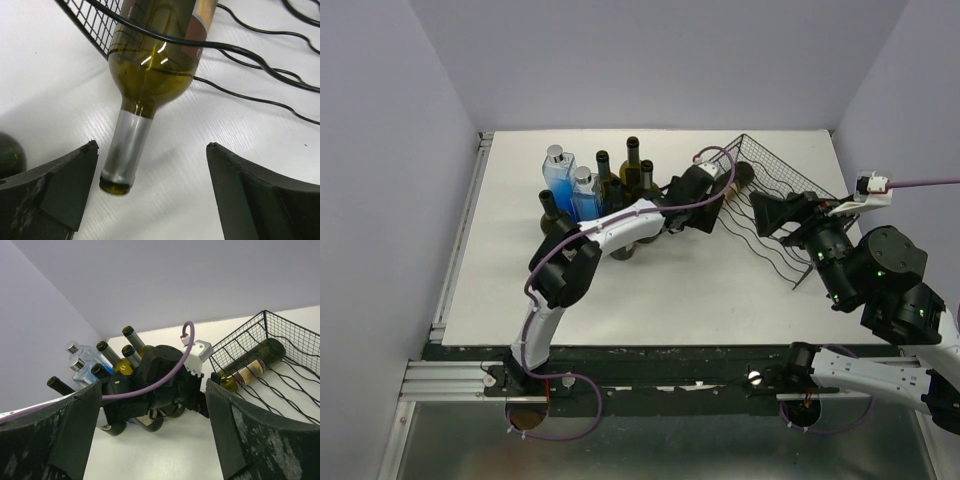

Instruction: Put the wine bottle on the wine rack

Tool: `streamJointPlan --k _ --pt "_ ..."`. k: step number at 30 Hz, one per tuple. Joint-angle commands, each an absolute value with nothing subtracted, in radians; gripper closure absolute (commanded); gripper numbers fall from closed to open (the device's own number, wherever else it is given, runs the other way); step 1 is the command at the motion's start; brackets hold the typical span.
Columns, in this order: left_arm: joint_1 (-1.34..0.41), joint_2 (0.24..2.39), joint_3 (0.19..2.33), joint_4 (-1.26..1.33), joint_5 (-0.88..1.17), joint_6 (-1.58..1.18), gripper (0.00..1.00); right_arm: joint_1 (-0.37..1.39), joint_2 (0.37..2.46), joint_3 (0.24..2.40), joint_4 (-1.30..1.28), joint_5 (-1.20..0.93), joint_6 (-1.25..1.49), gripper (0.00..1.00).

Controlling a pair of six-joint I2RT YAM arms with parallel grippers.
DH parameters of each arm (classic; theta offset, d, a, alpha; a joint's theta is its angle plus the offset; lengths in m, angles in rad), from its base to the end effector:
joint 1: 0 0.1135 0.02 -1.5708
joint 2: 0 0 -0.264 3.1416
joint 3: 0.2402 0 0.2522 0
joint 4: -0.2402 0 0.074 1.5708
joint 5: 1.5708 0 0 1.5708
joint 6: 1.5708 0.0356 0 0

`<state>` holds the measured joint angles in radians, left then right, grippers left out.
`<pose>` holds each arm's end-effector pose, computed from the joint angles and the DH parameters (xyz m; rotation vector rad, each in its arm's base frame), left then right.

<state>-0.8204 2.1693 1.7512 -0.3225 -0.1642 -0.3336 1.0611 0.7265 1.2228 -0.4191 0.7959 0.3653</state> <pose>0.3435 -0.3599 0.2134 0.4798 2.2829 -0.3997 0.0750 0.0820 0.4659 0.1208 1.5370 0.5459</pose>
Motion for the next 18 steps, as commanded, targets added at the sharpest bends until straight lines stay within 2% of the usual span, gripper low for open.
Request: streamJointPlan --k 1,5,18 --pt "-0.825 1.998 1.657 -0.273 -0.121 -0.334 0.01 1.068 0.726 1.244 -0.457 0.825 0.374 0.08" --pt "-0.838 1.866 1.548 -0.241 -0.089 -0.304 0.01 1.066 0.721 1.243 -0.448 0.828 0.364 0.07" --pt "-0.85 1.504 1.456 -0.273 0.052 -0.241 0.01 1.066 0.75 1.233 -0.362 0.825 0.307 0.07"
